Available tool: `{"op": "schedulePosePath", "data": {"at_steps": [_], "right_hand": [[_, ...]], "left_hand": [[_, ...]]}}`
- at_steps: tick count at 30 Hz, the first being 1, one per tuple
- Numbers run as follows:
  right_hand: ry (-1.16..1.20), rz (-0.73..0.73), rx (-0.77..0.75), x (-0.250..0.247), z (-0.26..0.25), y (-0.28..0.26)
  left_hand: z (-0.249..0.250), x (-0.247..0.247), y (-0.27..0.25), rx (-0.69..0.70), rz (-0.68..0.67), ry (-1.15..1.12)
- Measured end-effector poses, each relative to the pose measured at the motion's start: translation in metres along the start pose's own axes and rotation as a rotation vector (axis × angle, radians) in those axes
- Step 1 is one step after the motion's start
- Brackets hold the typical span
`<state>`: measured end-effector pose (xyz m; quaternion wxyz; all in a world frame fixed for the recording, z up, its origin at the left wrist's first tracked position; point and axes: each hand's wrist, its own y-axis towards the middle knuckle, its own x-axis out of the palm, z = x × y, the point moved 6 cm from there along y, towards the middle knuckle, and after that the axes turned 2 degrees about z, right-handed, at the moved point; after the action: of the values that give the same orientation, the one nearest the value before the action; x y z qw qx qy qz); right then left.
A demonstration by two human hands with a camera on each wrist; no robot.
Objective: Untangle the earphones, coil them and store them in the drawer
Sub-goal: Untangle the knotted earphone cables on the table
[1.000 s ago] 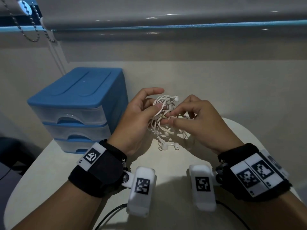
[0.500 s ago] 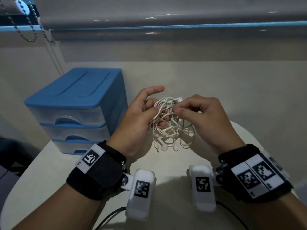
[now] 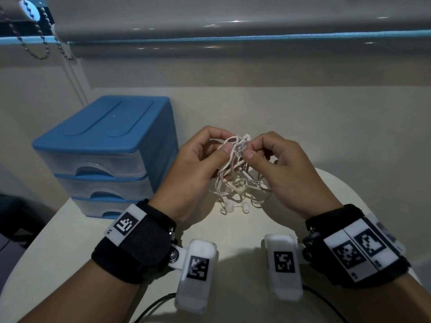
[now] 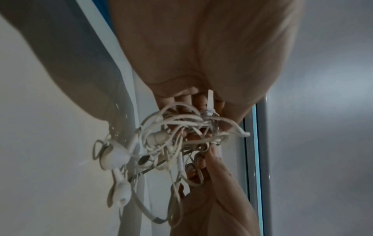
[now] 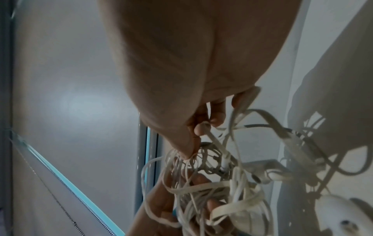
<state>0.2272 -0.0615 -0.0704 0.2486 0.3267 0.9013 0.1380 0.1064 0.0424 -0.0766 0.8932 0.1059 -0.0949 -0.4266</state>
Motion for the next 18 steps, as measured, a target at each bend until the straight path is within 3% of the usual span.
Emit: {"op": "schedulePosePath", "data": {"at_steps": [7,13,18], "right_hand": [[-0.019,-0.022,-0.013,0.002,0.001,0.0],[0.03,0.134,-0.054,-0.015,-0.001,0.001],[0.026,0.045,-0.08,-0.009,-0.003,-0.001]], "left_hand": [[-0.004,-0.003,0.001,0.021,0.055,0.017],[-0.004,-0.006,0.001,0.017,0.07,0.081],[-0.003,-0.005,0.001,0.029,0.051,0.169]]}}
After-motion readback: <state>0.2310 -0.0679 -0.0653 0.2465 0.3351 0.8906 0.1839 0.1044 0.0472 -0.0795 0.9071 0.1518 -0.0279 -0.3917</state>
